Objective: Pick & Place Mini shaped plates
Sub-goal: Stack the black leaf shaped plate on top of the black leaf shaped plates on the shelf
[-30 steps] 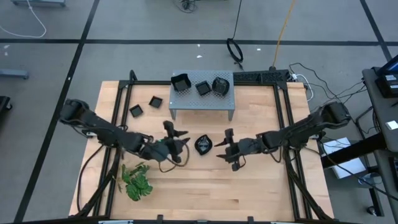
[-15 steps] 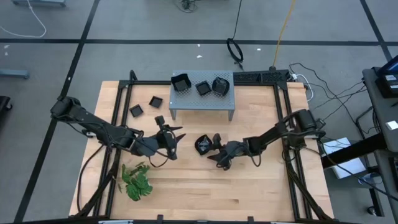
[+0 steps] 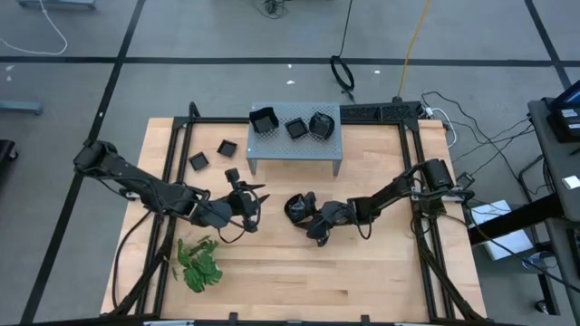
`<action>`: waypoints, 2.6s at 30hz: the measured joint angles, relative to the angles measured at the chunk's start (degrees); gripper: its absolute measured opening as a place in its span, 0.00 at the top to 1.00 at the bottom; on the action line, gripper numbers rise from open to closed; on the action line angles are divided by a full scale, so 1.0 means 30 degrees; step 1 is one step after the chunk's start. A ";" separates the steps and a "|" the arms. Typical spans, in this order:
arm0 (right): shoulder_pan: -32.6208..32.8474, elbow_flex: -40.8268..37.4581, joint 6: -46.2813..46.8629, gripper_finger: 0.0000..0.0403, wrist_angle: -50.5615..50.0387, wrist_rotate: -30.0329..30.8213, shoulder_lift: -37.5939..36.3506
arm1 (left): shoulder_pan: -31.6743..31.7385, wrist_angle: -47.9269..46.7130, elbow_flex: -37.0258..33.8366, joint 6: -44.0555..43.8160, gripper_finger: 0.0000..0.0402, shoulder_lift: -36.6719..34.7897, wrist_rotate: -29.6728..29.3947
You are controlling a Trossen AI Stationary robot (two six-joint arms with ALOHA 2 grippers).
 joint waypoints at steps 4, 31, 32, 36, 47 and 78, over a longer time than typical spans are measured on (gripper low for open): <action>0.0015 0.0007 0.1672 0.75 -0.0515 0.0033 -0.0024 | 0.0015 -0.0011 0.0000 0.0070 0.63 0.0000 -0.0007; -0.0446 0.1078 0.4925 0.98 -0.4500 0.0217 -0.0771 | 0.0663 -0.0848 0.0000 0.0262 0.63 0.0000 0.0000; -0.0340 0.1078 0.5080 0.98 -0.4551 0.0259 -0.0921 | 0.0663 -0.0846 0.0000 0.0221 0.63 0.0000 0.0000; 0.0239 0.1071 0.5543 0.99 -0.4905 0.0103 -0.1831 | 0.0663 -0.0848 0.0000 0.0217 0.63 0.0000 0.0000; 0.1167 0.1071 0.7612 1.00 -0.7604 0.0060 -0.9714 | 0.0663 -0.0827 0.0000 0.0435 0.63 0.0000 -0.0015; -1.4355 0.2156 -0.7250 1.00 -1.3662 -0.9608 -1.4490 | 0.3474 -0.0565 0.0000 0.1951 0.63 0.0000 -0.0204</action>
